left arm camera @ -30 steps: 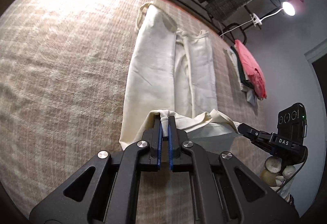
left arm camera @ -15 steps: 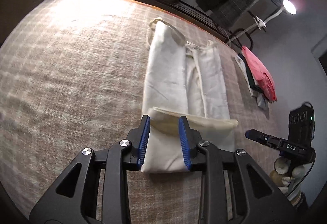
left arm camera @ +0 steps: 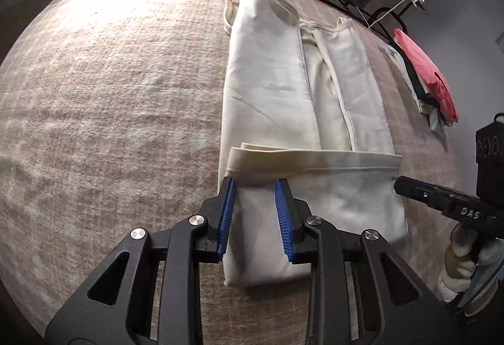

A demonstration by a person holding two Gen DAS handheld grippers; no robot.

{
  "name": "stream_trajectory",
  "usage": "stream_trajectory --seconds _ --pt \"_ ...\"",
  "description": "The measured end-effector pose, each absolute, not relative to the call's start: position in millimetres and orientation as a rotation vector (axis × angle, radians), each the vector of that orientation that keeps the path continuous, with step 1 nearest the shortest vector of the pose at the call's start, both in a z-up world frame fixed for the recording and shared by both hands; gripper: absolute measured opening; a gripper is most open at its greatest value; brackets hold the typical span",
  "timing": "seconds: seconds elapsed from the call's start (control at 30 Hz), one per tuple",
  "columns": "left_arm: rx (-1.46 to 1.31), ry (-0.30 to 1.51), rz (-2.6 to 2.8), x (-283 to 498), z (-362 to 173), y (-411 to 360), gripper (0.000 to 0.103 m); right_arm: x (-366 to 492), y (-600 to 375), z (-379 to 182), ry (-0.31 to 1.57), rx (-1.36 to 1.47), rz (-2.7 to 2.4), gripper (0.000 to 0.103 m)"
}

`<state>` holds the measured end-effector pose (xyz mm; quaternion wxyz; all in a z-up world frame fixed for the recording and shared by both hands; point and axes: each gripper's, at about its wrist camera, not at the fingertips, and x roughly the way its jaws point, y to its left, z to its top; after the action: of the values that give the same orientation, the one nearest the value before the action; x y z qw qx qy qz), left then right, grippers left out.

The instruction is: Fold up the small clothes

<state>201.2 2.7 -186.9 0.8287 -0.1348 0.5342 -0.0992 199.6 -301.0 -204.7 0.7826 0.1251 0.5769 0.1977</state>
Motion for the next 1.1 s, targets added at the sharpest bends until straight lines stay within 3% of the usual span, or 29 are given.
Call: stream_trajectory --seconds 0.1,0.17,0.3,0.37,0.43,0.5,0.7,0.9,0.97,1.1 --pt "-0.298 1.112 -0.199 206 -179 8 0.027 205 -305 -200 1.224 0.259 0.426 0.029" --pt "-0.305 1.094 -0.190 215 -173 12 0.027 205 -311 -188 1.179 0.244 0.427 0.039" --pt "-0.308 1.051 -0.184 238 -160 20 0.027 213 -314 -167 1.067 0.178 0.405 0.042" --pt "-0.308 1.029 -0.190 254 -155 21 0.028 224 -311 -164 1.036 0.160 0.423 0.054" --pt "-0.323 1.024 -0.199 271 -154 24 0.033 237 -308 -164 1.035 0.151 0.425 0.060" --pt "-0.358 1.020 -0.207 290 -155 26 0.041 253 -307 -164 1.048 0.170 0.427 0.060" --pt "-0.408 1.034 -0.224 350 -172 31 0.041 299 -321 -172 1.072 0.261 0.455 0.060" --pt "-0.424 1.062 -0.276 397 -189 27 0.041 354 -347 -195 1.084 0.442 0.477 0.053" --pt "-0.397 1.081 -0.271 415 -194 22 0.041 372 -349 -202 1.089 0.482 0.490 0.044" --pt "-0.326 1.077 -0.257 436 -193 10 0.041 400 -339 -210 1.098 0.473 0.514 0.039"
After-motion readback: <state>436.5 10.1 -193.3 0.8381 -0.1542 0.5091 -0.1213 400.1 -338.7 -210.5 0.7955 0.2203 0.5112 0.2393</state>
